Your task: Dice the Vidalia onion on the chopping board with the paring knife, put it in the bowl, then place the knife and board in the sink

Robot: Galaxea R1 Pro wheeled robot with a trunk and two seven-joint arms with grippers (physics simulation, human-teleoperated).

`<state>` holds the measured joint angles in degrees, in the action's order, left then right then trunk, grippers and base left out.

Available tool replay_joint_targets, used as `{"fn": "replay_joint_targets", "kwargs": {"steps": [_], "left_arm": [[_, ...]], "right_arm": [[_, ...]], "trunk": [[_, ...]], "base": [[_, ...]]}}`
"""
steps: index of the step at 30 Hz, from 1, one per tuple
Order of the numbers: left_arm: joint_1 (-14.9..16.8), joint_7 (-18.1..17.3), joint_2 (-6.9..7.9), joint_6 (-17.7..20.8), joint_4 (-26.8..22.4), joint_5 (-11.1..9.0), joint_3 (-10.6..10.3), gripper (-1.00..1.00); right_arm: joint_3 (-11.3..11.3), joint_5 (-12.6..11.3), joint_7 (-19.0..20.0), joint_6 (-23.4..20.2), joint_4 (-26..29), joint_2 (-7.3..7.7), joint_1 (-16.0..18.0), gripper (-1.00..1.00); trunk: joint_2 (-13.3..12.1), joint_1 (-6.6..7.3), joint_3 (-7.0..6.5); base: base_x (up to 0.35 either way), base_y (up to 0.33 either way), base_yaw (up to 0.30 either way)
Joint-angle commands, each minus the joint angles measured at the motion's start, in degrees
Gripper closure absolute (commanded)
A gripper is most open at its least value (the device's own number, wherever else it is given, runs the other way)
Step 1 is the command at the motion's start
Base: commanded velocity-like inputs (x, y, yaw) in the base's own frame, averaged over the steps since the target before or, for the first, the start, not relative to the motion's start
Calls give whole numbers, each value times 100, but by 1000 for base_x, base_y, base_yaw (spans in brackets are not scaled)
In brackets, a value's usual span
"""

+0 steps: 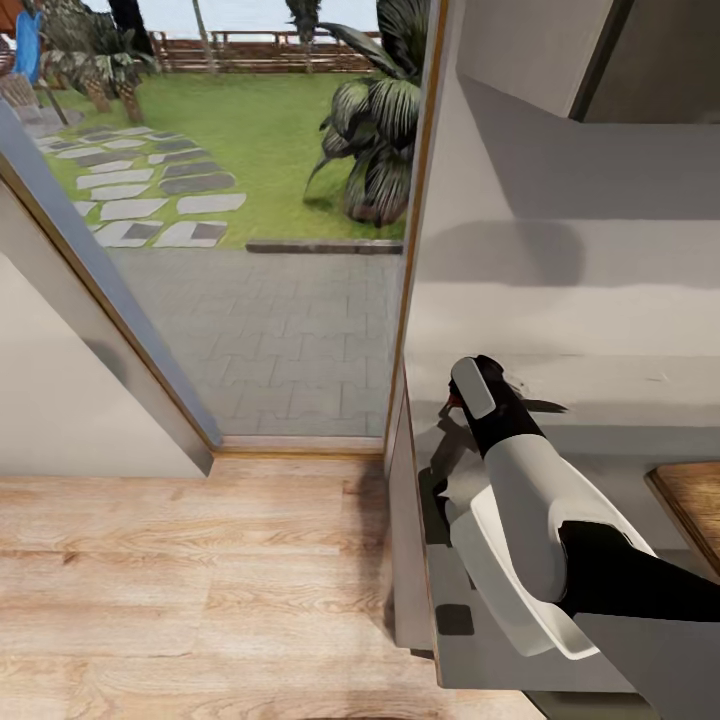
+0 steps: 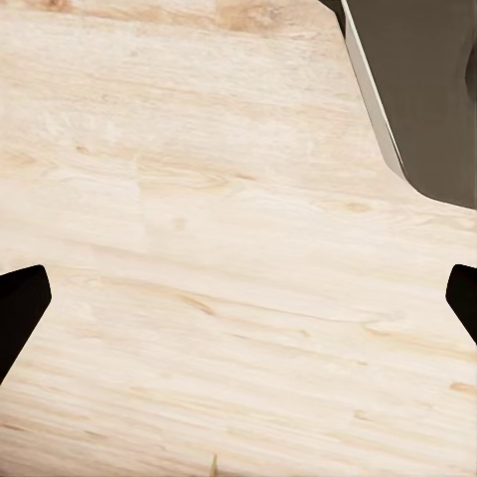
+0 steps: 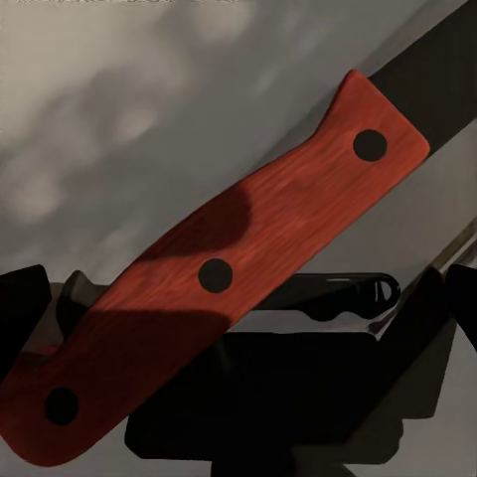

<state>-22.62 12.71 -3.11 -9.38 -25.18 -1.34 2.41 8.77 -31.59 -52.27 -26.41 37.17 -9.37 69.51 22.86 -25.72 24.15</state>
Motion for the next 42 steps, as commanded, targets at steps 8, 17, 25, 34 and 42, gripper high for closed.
{"fn": "replay_joint_targets", "kwargs": {"steps": [8,17,25,34,42], "left_arm": [[-3,-6,-5,-11,-13,-15,20,-100],[0,-6,-5,-11,-9,-15,19,-100],[-1,-6,-5,-11,-5,-17,19,-100],[2,-6,-5,-11,-4,-15,18,-100],[0,-6,-5,-11,-4,-16,17,-100]], "right_arm": [[29,-57,-3,-19,-169,4,-1,100],[29,-57,-11,-15,-168,5,1,100],[29,-61,-12,-15,-167,5,1,100],[29,-66,-12,-14,-166,4,1,100],[29,-66,-20,-15,-166,5,1,100]], "trunk": [[6,-6,10],[6,-6,10],[6,-6,10],[6,-6,-44],[6,-6,-114]], "base": [[0,0,0],[0,0,0],[0,0,0],[0,0,0],[0,0,0]]}}
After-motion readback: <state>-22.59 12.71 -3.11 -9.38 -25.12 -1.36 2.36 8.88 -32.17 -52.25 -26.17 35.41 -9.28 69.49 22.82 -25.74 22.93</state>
